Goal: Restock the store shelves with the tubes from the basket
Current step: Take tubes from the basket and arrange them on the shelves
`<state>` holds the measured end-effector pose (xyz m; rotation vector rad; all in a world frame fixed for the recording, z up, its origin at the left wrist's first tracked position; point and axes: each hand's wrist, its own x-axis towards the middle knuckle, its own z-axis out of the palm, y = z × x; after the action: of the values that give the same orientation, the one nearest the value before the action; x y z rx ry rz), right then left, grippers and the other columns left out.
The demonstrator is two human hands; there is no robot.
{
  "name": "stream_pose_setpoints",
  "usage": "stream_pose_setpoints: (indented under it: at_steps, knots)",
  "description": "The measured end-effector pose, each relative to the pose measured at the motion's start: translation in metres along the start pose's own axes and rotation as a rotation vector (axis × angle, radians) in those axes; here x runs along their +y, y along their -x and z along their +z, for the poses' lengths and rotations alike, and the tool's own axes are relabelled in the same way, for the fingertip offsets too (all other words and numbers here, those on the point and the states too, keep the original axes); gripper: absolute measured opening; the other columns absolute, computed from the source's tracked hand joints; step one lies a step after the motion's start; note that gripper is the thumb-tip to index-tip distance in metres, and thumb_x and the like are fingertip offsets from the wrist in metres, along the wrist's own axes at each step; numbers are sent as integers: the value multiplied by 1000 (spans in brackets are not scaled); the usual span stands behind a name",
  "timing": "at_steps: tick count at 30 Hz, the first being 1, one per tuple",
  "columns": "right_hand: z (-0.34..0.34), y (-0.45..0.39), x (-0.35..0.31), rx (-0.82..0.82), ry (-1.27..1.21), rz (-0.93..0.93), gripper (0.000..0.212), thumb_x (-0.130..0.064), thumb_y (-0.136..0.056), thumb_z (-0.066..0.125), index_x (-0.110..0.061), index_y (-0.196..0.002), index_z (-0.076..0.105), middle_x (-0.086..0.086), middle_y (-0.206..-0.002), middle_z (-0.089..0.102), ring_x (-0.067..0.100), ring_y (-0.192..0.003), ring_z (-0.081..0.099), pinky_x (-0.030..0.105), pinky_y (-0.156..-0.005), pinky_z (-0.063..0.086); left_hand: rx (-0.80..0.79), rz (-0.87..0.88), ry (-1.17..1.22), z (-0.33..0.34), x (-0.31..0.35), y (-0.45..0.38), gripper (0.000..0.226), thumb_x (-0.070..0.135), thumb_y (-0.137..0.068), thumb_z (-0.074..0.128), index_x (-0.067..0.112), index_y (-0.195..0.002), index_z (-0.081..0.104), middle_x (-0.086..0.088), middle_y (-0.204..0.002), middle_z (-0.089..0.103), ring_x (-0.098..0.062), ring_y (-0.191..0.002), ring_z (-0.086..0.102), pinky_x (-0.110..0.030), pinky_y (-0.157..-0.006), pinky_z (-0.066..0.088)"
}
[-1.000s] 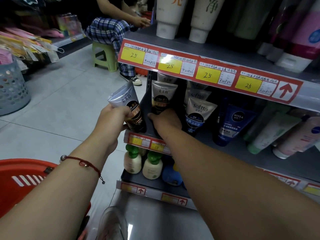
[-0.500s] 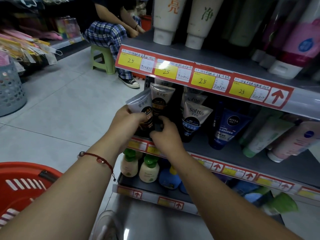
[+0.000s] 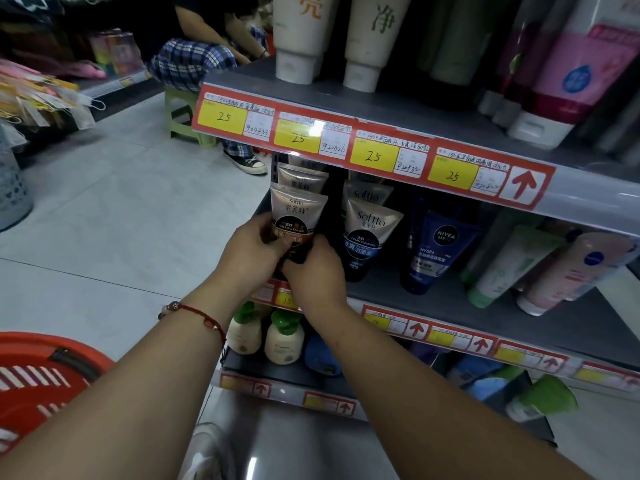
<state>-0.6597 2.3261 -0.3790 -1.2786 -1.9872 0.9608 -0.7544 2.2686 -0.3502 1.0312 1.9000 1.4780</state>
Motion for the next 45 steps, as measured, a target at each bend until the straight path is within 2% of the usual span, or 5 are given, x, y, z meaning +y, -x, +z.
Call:
stream_pose_setpoints:
  at_steps: [19, 26, 32, 38, 45]
  knots:
    - [8, -5, -1, 14, 127, 17, 31, -24, -91, 58, -7, -116, 55, 15, -115, 62, 33, -108, 59, 44, -90, 52, 73, 96, -368, 14, -2, -7, 30, 22, -97, 52, 22, -128, 52, -5, -123, 66, -29, -110, 61, -39, -86, 49]
    - [-44, 56, 6, -132, 168, -188, 61, -30, -85, 60, -15, -142, 42, 8, -137, 52, 26, -127, 47, 42, -106, 43, 83, 87, -705, -2, 18, 30, 32, 30, -89, 59, 16, -118, 61, -20, -103, 66, -41, -91, 62, -36, -66, 46]
    - [-162, 138, 70, -361, 489, -246, 63, -29, -93, 60, -17, -150, 37, 3, -151, 41, 20, -140, 35, 33, -118, 28, -208, 1, -814, 26, 64, 86, 52, 39, -93, 59, 25, -143, 51, -8, -138, 59, -29, -118, 59, -35, -94, 47]
    - [-285, 182, 155, -475, 726, 149, 49, -39, -92, 60, -22, -137, 51, 5, -137, 54, 26, -125, 51, 36, -102, 44, -649, 19, -755, 115, 80, 155, 47, 40, -93, 61, 27, -138, 56, 4, -116, 64, -14, -102, 60, -26, -86, 45]
    - [-368, 154, 258, -86, 502, 584, 50, -34, -89, 64, -9, -131, 54, 13, -129, 60, 31, -116, 58, 32, -90, 47, -908, 71, -859, 241, 63, 191, 27, 48, -90, 56, 34, -113, 61, 5, -113, 65, -17, -105, 62, -27, -83, 49]
